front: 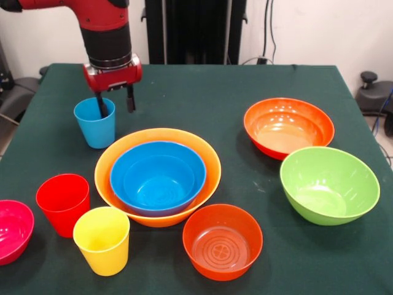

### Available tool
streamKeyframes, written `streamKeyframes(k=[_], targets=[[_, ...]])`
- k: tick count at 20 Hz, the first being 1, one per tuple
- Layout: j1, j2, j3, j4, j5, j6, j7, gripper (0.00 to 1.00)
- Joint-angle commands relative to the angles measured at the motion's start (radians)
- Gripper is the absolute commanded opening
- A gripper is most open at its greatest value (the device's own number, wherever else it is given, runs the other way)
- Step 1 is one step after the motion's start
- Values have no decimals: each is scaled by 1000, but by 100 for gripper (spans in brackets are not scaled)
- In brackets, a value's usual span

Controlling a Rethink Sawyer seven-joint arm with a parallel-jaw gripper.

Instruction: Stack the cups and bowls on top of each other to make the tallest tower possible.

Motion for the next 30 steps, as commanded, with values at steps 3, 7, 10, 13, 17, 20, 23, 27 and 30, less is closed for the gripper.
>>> streamKeyframes(k=[3, 7, 10, 13, 17, 20, 23, 27, 30], targets=[[58, 79, -85, -38, -153, -50, -219, 100], [42, 90, -91, -30, -147, -44, -210, 0], [27, 95, -84, -25, -122, 4, -293, 0], [29, 105, -87, -31, -131, 13, -327, 0], [29, 108, -86, -37, -133, 10, -333, 0], [-18, 24, -10, 7, -11, 62, -381, 0], [-67, -116, 107, 27, 197, 194, -425, 0], [-94, -213, 199, -27, 399, 368, -432, 0], [-84, -246, 220, -103, 481, 447, -391, 0]])
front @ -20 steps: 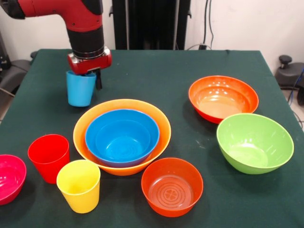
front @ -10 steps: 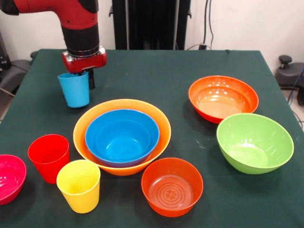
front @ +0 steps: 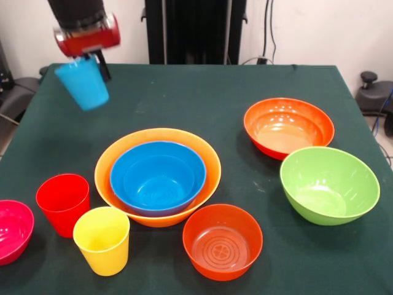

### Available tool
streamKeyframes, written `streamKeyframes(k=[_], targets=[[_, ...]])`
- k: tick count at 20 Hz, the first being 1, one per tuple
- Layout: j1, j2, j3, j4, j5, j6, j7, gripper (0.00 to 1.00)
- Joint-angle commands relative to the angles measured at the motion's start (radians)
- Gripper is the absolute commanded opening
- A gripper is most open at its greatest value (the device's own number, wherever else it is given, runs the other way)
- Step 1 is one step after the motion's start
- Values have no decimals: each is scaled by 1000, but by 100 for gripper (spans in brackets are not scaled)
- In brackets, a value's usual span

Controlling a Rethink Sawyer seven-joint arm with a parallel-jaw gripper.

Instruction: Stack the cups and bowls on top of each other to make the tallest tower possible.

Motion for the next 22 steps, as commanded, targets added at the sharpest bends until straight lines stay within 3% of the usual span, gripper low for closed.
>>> streamKeyframes(k=[1, 5, 9, 16, 22], targets=[[28, -125, 124, -116, 169, 250, -313, 0], [52, -137, 115, -208, 217, 296, -247, 0], [77, -132, 98, -288, 225, 192, -126, 0], [204, -106, -2, -411, 196, 22, 113, 0], [282, -90, -80, -486, 209, 15, 165, 0]])
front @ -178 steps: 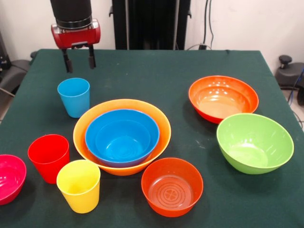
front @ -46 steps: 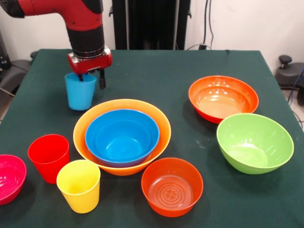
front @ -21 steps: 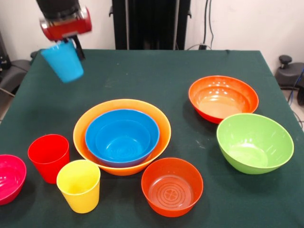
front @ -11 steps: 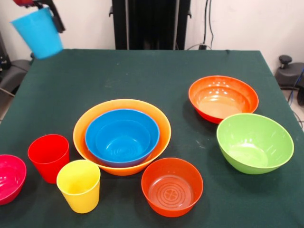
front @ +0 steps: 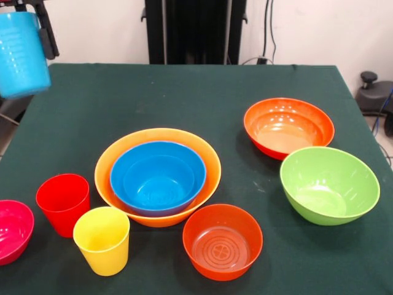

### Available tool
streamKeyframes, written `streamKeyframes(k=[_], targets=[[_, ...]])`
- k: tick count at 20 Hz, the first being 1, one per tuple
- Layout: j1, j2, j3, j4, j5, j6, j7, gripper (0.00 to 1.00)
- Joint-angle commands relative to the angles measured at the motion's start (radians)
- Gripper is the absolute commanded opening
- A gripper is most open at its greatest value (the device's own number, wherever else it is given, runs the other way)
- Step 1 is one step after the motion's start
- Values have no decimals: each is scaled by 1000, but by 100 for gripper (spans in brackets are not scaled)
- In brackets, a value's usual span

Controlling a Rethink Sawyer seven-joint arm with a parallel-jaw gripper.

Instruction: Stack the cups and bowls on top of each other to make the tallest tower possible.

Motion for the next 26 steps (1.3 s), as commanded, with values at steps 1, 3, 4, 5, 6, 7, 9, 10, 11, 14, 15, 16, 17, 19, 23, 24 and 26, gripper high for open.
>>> streamKeyframes(k=[1, 3, 4, 5, 6, 7, 9, 10, 11, 14, 15, 16, 17, 19, 23, 24, 26], targets=[[116, 36, -115, -118, 1, -38, 174, 0], [129, 34, -133, -117, 4, -50, 179, 0], [124, 16, -136, -80, 8, -71, 182, 0], [125, 9, -142, -65, 11, -82, 182, 0], [127, 2, -148, -50, 14, -93, 183, 0], [130, 0, -154, -47, 16, -98, 182, 0], [143, 1, -168, -50, 19, -105, 183, 0], [152, 3, -175, -56, 21, -102, 184, 0], [158, 6, -181, -61, 23, -99, 183, 0], [192, 24, -200, -98, 30, -81, 192, 0], [198, 29, -205, -106, 31, -80, 192, 0], [205, 35, -210, -115, 31, -82, 194, 0], [213, 42, -216, -124, 30, -85, 195, 0], [225, 57, -228, -140, 26, -92, 193, 0], [257, 82, -248, -171, 24, -97, 197, 0], [267, 89, -253, -176, 25, -99, 200, 0], [290, 107, -264, -190, 22, -111, 210, 0]])
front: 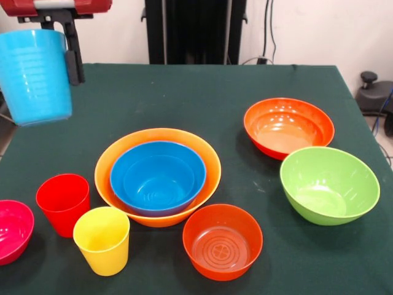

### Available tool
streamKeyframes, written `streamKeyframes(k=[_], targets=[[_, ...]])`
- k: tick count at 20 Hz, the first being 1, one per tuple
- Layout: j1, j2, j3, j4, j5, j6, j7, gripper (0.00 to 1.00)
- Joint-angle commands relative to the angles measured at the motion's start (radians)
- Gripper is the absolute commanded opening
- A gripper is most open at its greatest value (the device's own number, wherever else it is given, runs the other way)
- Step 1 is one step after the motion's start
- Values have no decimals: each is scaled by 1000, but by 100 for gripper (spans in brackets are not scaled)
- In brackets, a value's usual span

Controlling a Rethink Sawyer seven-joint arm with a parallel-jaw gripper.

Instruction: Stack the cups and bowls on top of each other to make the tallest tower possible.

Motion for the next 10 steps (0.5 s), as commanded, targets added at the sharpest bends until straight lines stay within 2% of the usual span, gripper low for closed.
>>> streamKeyframes(k=[1, 5, 8, 10], targets=[[101, 94, -103, -67, -15, -41, 157, 0], [130, 136, -113, -84, -10, -35, 139, 0], [108, 175, -68, -47, 63, 40, 49, 0], [112, 185, -68, -35, 75, 52, 33, 0]])
